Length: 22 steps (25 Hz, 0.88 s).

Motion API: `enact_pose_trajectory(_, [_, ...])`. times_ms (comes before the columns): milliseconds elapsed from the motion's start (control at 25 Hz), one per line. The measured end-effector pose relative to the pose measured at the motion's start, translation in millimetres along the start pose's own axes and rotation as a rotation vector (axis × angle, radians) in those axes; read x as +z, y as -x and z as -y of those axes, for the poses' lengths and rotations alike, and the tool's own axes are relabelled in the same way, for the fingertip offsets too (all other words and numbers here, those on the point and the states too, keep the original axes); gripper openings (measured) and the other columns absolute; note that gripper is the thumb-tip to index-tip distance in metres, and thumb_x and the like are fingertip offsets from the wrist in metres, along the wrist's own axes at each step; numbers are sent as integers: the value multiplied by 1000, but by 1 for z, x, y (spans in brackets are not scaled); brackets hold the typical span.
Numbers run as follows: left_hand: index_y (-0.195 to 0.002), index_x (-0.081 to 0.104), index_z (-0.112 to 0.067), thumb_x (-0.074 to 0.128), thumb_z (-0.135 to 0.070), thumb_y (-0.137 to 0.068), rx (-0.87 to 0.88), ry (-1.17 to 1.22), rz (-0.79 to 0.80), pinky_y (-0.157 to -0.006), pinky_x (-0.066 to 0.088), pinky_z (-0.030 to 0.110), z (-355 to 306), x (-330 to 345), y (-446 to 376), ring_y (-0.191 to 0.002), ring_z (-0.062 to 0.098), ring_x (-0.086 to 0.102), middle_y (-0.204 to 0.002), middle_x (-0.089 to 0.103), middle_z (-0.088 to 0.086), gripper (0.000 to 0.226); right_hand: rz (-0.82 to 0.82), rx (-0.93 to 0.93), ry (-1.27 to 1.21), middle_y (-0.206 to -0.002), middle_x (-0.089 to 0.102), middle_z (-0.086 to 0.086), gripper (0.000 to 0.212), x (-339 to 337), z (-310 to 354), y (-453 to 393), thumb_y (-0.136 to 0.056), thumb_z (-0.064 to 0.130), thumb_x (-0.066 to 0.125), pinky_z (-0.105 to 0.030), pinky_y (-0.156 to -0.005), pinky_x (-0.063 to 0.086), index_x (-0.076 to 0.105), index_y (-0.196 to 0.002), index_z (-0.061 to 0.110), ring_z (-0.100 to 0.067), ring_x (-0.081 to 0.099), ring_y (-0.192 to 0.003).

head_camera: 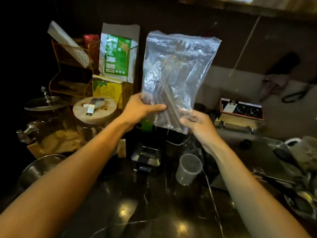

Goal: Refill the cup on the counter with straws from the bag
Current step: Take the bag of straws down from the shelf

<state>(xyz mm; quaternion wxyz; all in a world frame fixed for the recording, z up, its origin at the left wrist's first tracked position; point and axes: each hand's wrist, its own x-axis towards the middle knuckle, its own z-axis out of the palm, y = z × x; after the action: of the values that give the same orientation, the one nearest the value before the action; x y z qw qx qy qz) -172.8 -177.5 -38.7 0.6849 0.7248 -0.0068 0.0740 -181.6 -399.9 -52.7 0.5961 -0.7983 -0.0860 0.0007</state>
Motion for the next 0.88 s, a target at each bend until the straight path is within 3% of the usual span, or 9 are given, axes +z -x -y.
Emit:
enact_pose_trajectory(80, [-78,64,-6,93,-8,-70,0,-9,19,-71,59,26,21,22,14,-69,13,71,-73,73,5,30,-26,42,-23,-108,77,3,33,-16,-19,22,-99,0,62,-27,-85,55,72,-121,23,-11,72,-99])
enact_pose_trajectory(240, [-111,73,5,87,-3,-78,-60,64,128,-84,65,33,52,57,47,-92,22,80,-104,81,15,37,-68,136,-29,-109,77,1,34,-37,-56,62,-101,1,59,-16,-69,55,72,-128,16,-5,75,-91])
enact_pose_trajectory(400, [-111,74,0,83,-6,-83,-85,53,180,-74,62,20,84,82,73,-89,12,80,-105,81,7,29,-121,195,-37,-118,76,-5,34,-51,-91,94,-101,0,58,-22,-82,60,72,-129,13,-16,74,-107])
enact_pose_trajectory(600, [-125,69,-11,87,-12,-80,-138,53,248,-94,62,35,129,97,95,-109,18,76,-118,78,5,49,-154,265,-29,-120,76,1,32,-64,-135,127,-101,3,59,-22,-91,57,75,-126,14,-12,71,-112])
enact_pose_trajectory(760, [-116,73,-8,88,-4,-77,-207,28,239,-94,62,40,163,106,121,-105,21,77,-112,80,6,42,-152,341,-21,-108,75,13,30,-63,-164,153,-99,1,61,-15,-83,52,77,-119,17,3,69,-100])
enact_pose_trajectory(880, [-114,75,-11,88,-2,-76,-215,6,280,-93,63,36,190,113,143,-103,19,78,-109,82,4,41,-155,374,-93,-111,79,5,27,-60,-187,170,-95,6,69,-22,-89,55,78,-117,17,-5,73,-103])
